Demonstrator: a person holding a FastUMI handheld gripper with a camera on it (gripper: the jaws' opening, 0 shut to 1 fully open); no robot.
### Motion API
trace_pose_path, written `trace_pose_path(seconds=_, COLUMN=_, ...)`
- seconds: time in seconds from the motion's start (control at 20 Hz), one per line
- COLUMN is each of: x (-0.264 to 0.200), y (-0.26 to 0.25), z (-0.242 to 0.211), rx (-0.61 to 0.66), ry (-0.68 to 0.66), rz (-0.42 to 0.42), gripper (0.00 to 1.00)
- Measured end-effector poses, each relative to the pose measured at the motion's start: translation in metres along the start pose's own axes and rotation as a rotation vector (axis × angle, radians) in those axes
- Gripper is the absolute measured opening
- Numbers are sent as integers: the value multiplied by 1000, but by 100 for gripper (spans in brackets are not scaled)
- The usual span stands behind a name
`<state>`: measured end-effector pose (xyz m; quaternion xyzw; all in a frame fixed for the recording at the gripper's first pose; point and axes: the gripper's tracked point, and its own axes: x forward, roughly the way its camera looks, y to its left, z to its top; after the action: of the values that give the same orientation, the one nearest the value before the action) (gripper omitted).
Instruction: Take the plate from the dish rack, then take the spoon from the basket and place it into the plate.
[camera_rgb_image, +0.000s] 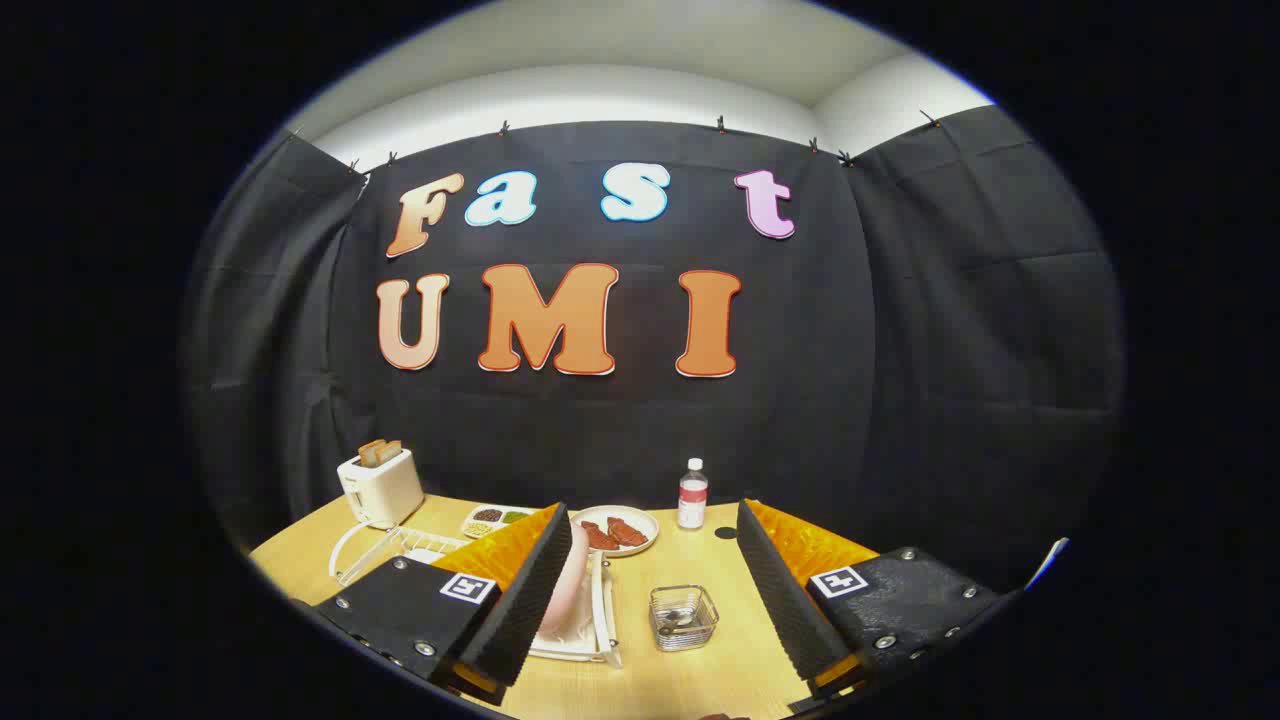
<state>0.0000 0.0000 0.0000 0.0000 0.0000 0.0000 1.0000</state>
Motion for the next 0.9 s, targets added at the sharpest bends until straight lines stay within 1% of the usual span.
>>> trace_pose_path(seconds=0.25, x=-4, y=5, z=3, rx=7, ry=4, rz=1, gripper=99)
trace_pose_path(seconds=0.5, x=-4, y=14, z=5, rx=68, ry=7, rz=15, gripper=99)
trace_pose_path(seconds=0.9, x=-2, y=20, z=-1, rx=44, ry=30, rz=31, gripper=99)
